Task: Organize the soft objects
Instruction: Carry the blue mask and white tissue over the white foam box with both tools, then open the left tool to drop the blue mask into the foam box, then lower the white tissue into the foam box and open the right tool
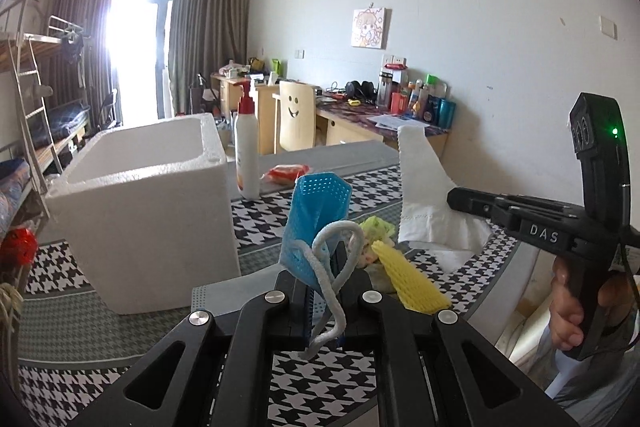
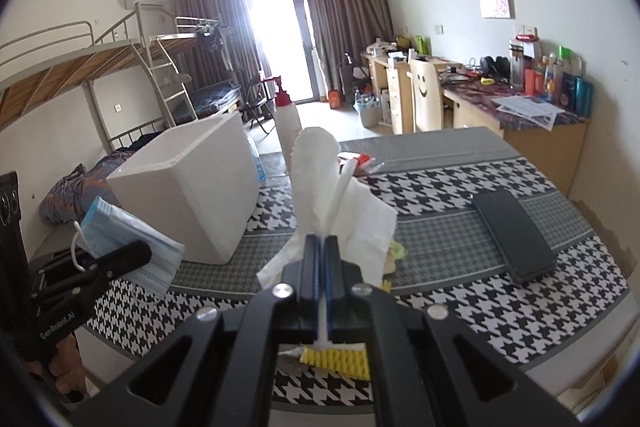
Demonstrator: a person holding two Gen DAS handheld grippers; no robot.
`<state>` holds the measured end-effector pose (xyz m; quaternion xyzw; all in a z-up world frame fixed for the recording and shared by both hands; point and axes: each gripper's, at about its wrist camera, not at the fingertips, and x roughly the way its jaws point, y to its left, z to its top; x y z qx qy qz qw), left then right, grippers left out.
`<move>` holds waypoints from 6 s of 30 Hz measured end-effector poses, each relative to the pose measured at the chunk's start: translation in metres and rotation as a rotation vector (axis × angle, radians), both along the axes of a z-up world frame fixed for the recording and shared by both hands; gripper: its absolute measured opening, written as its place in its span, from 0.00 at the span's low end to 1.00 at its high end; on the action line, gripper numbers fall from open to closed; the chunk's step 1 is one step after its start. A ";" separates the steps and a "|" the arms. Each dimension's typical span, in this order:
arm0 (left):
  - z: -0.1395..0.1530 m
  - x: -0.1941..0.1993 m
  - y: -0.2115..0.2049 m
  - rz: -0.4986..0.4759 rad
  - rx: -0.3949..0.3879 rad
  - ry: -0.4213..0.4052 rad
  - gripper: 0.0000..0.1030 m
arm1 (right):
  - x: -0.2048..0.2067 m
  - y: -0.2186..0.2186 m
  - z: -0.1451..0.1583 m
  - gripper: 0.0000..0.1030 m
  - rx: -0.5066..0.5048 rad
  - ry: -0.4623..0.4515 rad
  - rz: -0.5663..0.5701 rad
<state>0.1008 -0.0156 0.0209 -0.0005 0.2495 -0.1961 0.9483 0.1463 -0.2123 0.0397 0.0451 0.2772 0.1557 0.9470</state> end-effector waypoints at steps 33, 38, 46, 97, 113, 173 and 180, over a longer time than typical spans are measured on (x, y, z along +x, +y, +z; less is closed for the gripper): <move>0.069 0.009 0.003 0.026 0.005 -0.137 0.08 | 0.007 0.016 0.037 0.04 -0.005 -0.130 0.044; 0.079 0.011 0.003 0.037 0.001 -0.160 0.08 | 0.009 0.018 0.043 0.04 -0.005 -0.146 0.048; 0.091 0.012 0.001 0.045 0.007 -0.197 0.08 | 0.011 0.021 0.055 0.04 -0.007 -0.178 0.055; 0.099 0.083 0.049 0.290 0.050 -0.172 0.08 | 0.063 0.085 0.081 0.04 -0.003 -0.188 0.216; 0.073 0.121 0.070 0.322 0.052 -0.047 0.08 | 0.076 0.100 0.076 0.04 -0.018 -0.157 0.238; 0.059 0.088 0.141 0.529 0.025 -0.025 0.99 | 0.097 0.152 0.083 0.04 -0.061 -0.144 0.311; 0.056 0.083 0.145 0.547 0.034 -0.025 0.99 | 0.098 0.163 0.082 0.04 -0.060 -0.139 0.336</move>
